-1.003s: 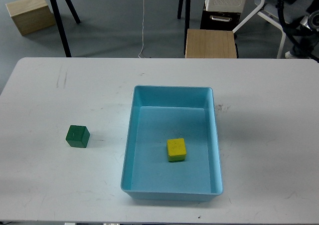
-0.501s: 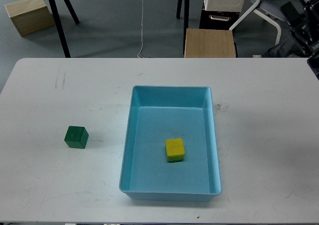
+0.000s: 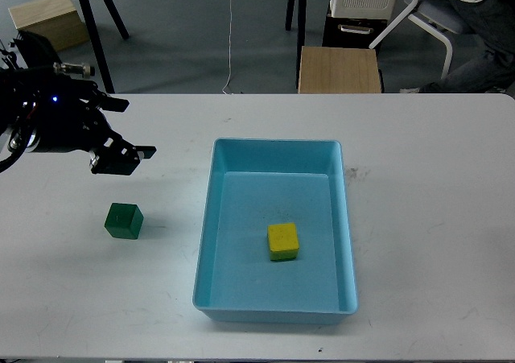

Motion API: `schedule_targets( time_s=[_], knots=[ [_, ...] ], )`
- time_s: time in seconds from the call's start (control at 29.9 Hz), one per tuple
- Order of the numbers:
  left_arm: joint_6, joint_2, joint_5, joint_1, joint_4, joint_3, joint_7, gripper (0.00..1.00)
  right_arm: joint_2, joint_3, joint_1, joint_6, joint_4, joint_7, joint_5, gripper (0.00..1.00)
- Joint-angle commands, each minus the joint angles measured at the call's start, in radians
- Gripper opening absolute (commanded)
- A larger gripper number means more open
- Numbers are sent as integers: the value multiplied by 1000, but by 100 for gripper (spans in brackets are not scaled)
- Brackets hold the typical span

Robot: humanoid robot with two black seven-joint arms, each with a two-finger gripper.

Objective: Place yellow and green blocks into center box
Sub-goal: 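Lower the left gripper onto the green cube and grasp it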

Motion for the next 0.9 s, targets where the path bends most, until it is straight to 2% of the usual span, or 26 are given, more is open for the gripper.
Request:
schedule_targets(
  time_s=[0.0,0.3,0.7,0.87],
  knots=[
    [0,-4,6,-77,-5,194,0,100,0,2,-69,2,-1,13,66,98],
    [0,-32,6,-84,14,383,0,96,14,7,-106,-1,-8,13,71,98],
    [2,-200,6,-69,314,467,0,93,45,7,-110,-1,-16,13,71,98],
    [48,-230,6,-71,391,513,0,93,46,7,-115,-3,-17,13,71,98]
  ],
)
